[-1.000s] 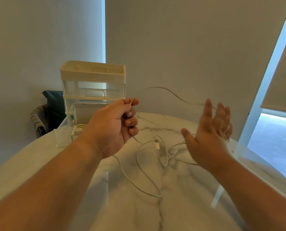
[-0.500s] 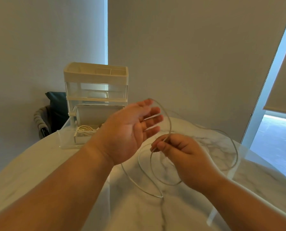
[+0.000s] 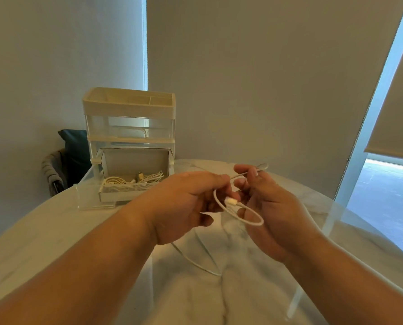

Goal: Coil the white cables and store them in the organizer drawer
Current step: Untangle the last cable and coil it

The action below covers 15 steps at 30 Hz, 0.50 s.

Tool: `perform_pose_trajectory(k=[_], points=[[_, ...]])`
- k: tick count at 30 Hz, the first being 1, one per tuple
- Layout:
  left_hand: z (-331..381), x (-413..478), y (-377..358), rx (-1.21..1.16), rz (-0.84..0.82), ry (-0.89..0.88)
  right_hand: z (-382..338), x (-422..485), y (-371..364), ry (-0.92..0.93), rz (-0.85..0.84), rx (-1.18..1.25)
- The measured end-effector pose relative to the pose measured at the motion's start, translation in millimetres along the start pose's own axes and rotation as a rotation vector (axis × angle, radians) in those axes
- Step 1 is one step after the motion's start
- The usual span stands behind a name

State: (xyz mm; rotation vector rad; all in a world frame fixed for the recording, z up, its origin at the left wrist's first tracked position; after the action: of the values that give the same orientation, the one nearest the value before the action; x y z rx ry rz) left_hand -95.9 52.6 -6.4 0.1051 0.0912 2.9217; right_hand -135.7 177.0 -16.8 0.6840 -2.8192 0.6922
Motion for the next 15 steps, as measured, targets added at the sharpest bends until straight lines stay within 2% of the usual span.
perform_pose_trajectory(k=[3, 8, 15], points=[[3, 0, 1, -0.097, -0.008, -0.041, 2, 0, -1, -0.025, 0.015, 0.020], [5, 1, 15, -0.229, 0.165, -0.105, 1, 0, 6, -0.005, 0.104, -0.095], [1, 6, 28, -0.432, 0.285, -0.047, 16, 1, 11, -0.109, 0.183, -0.048]])
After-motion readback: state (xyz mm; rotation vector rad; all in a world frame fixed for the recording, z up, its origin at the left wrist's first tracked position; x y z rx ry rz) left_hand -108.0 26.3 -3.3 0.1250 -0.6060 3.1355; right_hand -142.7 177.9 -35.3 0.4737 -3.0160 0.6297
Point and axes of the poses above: each hand's wrist, its own x-axis towards the middle knuckle, its own y-axis out of the back of the hand, z = x × y, the point moved 7 cm from there along x, towards the middle knuckle, and after that the axes turned 8 degrees about x, right-handed, at the moved point
